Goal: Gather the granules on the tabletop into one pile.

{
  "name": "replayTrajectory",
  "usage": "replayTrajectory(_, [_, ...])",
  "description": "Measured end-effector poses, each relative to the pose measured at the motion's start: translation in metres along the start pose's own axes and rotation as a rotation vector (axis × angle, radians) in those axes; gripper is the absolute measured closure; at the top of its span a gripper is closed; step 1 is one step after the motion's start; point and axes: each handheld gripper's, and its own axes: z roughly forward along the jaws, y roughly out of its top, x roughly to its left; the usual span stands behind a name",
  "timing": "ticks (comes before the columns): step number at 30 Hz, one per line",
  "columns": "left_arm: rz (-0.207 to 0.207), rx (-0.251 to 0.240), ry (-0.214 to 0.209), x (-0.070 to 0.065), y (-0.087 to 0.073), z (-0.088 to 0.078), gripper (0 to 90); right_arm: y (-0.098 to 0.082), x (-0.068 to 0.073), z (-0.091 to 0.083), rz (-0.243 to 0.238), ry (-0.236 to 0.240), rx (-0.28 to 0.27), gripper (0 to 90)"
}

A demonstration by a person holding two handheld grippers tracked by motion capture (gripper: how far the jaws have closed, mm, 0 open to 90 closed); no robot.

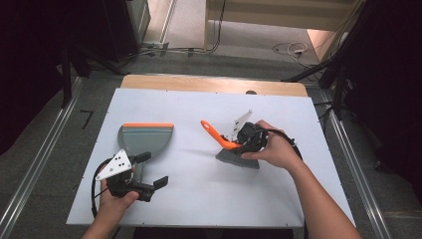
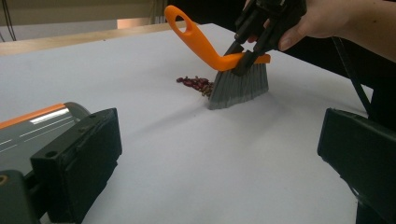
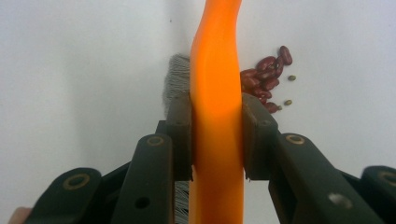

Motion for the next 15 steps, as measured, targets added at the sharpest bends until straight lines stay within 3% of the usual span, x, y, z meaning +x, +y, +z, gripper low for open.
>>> replayTrajectory(15, [-0.002, -0.002, -0.001, 0.001, 0.0, 0.0, 0.7, 0.004, -0.018, 0.004, 0.027, -0.013, -0.01, 67.5])
